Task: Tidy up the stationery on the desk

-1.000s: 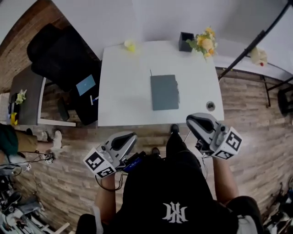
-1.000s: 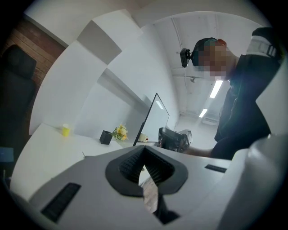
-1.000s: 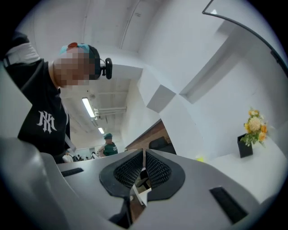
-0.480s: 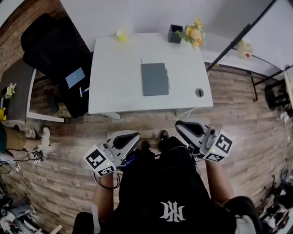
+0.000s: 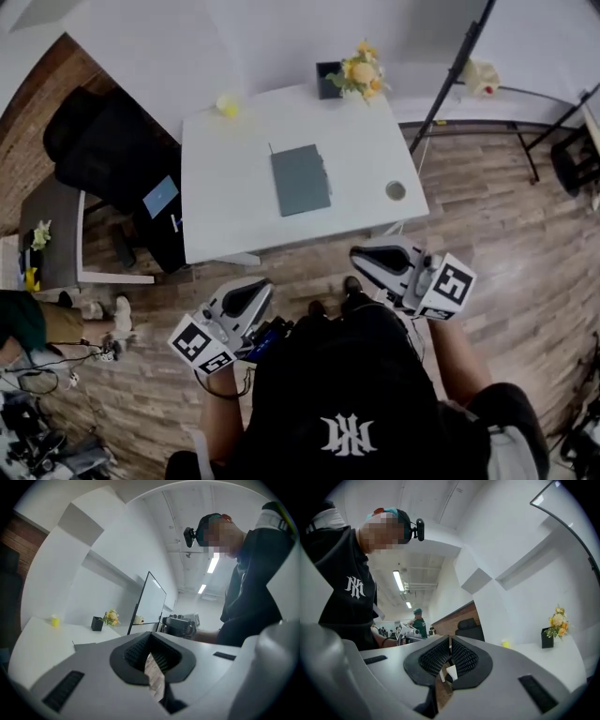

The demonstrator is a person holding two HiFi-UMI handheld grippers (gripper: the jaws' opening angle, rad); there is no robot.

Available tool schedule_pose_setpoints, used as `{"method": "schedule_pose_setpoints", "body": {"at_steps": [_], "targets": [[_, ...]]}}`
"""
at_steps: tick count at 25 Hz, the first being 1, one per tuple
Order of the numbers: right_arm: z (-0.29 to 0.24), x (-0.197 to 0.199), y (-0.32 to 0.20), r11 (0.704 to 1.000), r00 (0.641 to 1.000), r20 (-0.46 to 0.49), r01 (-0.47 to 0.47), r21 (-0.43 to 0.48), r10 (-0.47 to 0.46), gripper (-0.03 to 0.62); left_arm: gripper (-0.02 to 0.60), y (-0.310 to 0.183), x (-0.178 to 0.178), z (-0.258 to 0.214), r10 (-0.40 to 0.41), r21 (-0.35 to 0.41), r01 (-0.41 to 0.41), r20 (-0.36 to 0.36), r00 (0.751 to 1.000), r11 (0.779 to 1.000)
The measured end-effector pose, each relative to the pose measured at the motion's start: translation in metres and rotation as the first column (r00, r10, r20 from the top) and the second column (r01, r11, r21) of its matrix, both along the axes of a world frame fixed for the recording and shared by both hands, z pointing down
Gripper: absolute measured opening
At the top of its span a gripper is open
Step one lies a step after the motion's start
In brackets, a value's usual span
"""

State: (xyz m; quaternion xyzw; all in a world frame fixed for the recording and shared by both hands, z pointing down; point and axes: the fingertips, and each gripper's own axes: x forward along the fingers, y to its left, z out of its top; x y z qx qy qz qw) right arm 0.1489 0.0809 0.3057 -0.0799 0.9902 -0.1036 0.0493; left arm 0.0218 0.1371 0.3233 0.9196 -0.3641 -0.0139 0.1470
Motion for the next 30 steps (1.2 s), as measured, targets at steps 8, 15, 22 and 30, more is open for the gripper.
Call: {"method": "schedule_pose_setpoints", "body": {"at_steps": [8, 15, 22, 30], "targets": [[0.018, -0.011, 0.008, 0.999, 0.999, -0.019, 0.031, -0.026, -0.032, 0.043, 0.003, -0.008, 0.017, 0.02, 0.039, -0.033, -0.039, 0.002, 0.999, 0.999], [0.011, -0.034, 0.012, 0.997, 0.997, -0.018, 0.075, -0.014, -0.075, 0.04, 0.003, -0.011, 0.011, 0.022, 0.038, -0.028, -0.037, 0.009, 0.999, 0.999], [0.013, -0.049, 0.019, 0.995, 0.995, -0.025, 0.094, -0.018, -0.094, 0.038, 0.003, -0.004, -0.009, 0.027, 0.011, -0.041, -0.011, 0.018, 1.0, 0.999], [0.004, -0.057, 0.011, 0.999, 1.0, -0.007, 0.009, 0.034, -0.009, 0.038, 0.003, 0.0, -0.018, 0.036, 0.036, -0.051, -0.035, 0.013, 0.999, 0.998]]}}
